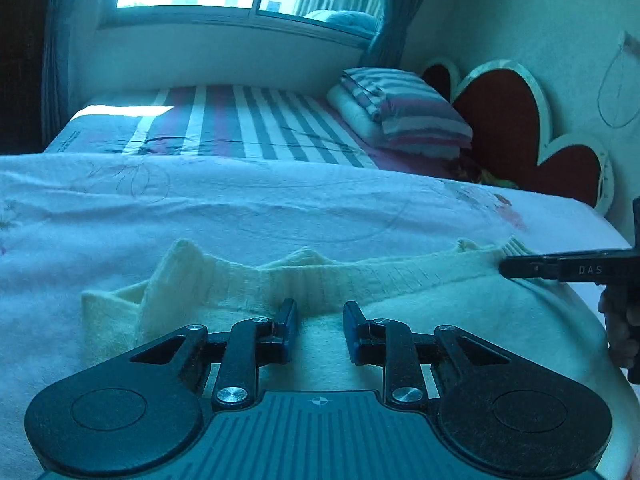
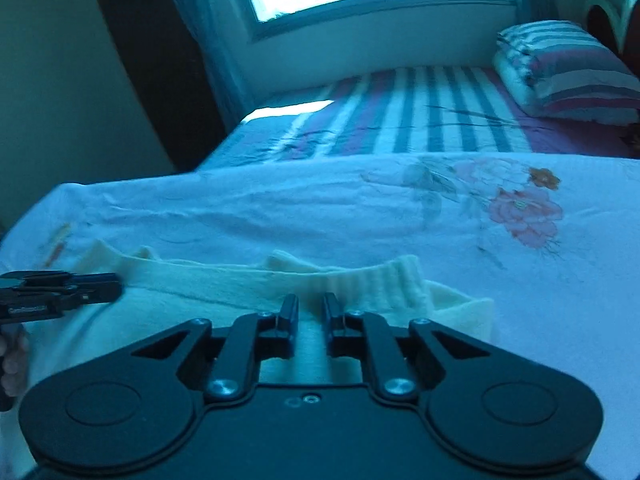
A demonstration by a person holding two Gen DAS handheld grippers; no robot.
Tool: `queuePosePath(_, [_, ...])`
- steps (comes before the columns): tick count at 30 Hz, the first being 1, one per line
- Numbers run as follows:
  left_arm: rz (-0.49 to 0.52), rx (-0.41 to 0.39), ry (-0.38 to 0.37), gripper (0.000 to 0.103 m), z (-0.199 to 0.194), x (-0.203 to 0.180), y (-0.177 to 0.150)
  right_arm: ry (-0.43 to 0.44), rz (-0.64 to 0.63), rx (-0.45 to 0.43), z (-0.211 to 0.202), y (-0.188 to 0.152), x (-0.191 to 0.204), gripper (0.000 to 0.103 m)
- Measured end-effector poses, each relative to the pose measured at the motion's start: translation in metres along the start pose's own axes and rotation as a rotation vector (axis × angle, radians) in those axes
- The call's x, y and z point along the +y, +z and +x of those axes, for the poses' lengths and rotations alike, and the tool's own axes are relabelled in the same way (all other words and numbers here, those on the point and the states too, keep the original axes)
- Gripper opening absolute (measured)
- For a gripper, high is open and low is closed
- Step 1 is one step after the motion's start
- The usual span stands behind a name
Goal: Fold small clothes
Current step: 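Press and smooth the folded sweater with both open grippers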
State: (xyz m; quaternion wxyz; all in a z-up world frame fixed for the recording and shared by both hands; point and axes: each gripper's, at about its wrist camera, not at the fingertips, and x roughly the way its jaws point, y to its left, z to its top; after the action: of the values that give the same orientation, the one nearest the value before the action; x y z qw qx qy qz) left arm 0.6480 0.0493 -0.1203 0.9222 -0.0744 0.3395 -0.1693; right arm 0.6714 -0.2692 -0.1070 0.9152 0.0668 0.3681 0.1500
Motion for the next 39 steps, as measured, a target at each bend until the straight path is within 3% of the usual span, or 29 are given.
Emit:
queuePosePath(2, [-0.077,-0.006,0.001,0.026,-0.008,0.01,0.0,-0.033,0.084,-0.003,-0.005,0.0,-0.011,0.0])
queuePosePath(3, [-0.08,-0.019,0.038,0.026,-0.016,0.008,-0.001,-0.05,0.094,-0.01,-0.013,-0.002,-0.011,0.001])
queuePosePath(4, [-0.071,-0.031,0.056,0.026,-0.026,0.004,-0.002,-0.058,0.073,-0.022,-0.021,-0.003,-0.006,0.006])
queuePosePath(5, [-0.058,-0.048,0.046,0.027,-0.038,-0.002,-0.005,-0.06,0.041,-0.042,-0.03,-0.007,0.001,0.019])
queuePosePath(6, [-0.048,-0.058,0.04,0.029,-0.048,-0.009,-0.008,-0.047,0.025,-0.055,-0.038,-0.011,0.007,0.022])
queuePosePath(8, [-0.024,-0.08,0.041,0.055,-0.063,-0.028,-0.016,-0.002,0.01,-0.051,-0.047,-0.019,0.023,0.022])
queuePosePath(9, [-0.003,-0.084,0.034,0.058,-0.067,-0.039,-0.021,0.035,0.008,-0.037,-0.048,-0.023,0.033,0.021])
queuePosePath(12, [0.049,-0.058,0.015,0.058,-0.059,-0.068,-0.032,0.109,-0.049,0.006,-0.043,-0.04,0.068,0.016])
queuePosePath(15, [0.068,0.008,0.06,0.058,-0.04,-0.074,-0.04,0.047,-0.084,0.015,-0.037,-0.047,0.072,0.013])
queuePosePath(17, [0.093,-0.005,0.084,0.057,-0.044,-0.07,-0.044,-0.001,-0.04,0.003,-0.042,-0.046,0.056,0.009])
queuePosePath(19, [0.087,-0.005,0.108,0.057,-0.063,-0.072,-0.043,-0.025,0.003,0.003,-0.056,-0.045,0.039,0.01])
queuePosePath(21, [0.089,-0.038,0.102,0.058,-0.089,-0.077,-0.049,-0.017,0.022,-0.029,-0.079,-0.048,0.033,0.022])
queuePosePath(24, [0.057,-0.045,0.091,0.058,-0.115,-0.091,-0.071,0.037,0.018,-0.038,-0.103,-0.067,0.047,0.022])
queuePosePath(30, [0.016,-0.019,0.068,0.058,-0.129,-0.124,-0.114,0.067,-0.009,-0.026,-0.122,-0.12,0.101,0.021])
queuePosePath(35, [0.067,-0.012,0.076,0.058,-0.141,-0.139,-0.134,0.06,-0.017,-0.02,-0.135,-0.139,0.124,0.022])
queuePosePath(37, [0.114,0.026,0.104,0.058,-0.134,-0.14,-0.141,0.017,-0.061,0.022,-0.127,-0.144,0.131,0.021])
queuePosePath(39, [0.136,0.003,0.098,0.058,-0.137,-0.14,-0.146,-0.009,-0.083,0.044,-0.12,-0.152,0.131,0.019])
